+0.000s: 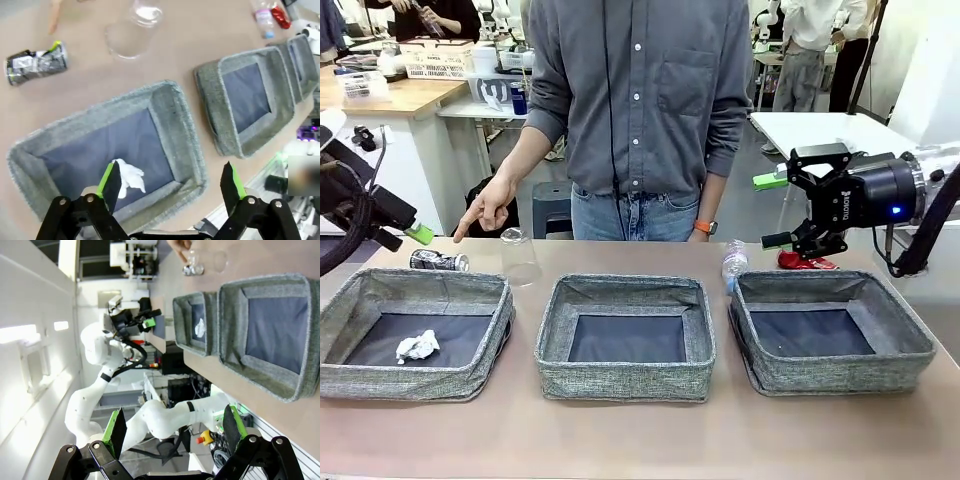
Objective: Sort the waste into the appropriate baskets.
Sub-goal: Pick up the waste item pointed out by the person.
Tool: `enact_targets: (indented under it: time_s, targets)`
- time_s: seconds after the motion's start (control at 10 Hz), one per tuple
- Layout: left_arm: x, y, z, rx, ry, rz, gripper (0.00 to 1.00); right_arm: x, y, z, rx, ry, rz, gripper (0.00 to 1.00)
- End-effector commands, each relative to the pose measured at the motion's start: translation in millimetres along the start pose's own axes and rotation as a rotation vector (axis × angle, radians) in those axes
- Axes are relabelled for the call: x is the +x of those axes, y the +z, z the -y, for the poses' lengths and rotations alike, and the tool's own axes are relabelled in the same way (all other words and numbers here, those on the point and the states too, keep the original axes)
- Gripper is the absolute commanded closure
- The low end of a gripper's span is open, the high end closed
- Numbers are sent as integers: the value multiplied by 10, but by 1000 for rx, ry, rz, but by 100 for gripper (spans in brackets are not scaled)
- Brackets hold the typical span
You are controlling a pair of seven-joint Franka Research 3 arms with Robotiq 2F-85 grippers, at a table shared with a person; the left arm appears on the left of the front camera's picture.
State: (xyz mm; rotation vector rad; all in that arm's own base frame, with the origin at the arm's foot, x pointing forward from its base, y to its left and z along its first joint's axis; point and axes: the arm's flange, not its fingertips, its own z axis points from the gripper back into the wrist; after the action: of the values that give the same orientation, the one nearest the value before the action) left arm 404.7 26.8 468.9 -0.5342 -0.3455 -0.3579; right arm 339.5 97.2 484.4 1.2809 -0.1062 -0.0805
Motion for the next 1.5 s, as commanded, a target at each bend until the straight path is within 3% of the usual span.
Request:
enact_targets:
  time_s: [0.0,0.2,0.3,0.4,0.5,0.6,0.8,1.0,1.1,1.2,1.4]
  targets:
    - [-74,7,-15,-106,64,18,0,11,-10,-56,25,-12,6,0]
    - [-41,-20,-19,-51,22,0,0,11,-10,-56,25,-12,6,0]
    - [74,18,-136,0,-346,-276,0,11,-10,-56,25,-12,6,0]
    - [126,58,-215,-39,-658,-432,0,11,-10,-56,25,-12,6,0]
    - [207,78,-248,-65,-820,-465,0,11,-10,-56,25,-12,6,0]
    - [256,89,-236,-84,-895,-435,0,11,-10,-56,25,-12,6,0]
    - [275,64,-156,14,-916,-283,0,11,-10,-56,25,-12,6,0]
    - [293,42,-125,103,-901,-255,0,11,-10,-56,25,-12,6,0]
    - [308,79,-140,140,-831,-190,0,11,-10,-56,25,-12,6,0]
    - [431,138,-123,91,-910,-319,0,11,-10,-56,25,-12,6,0]
    - [431,138,-123,91,-910,-319,0,11,-10,-56,25,-12,6,0]
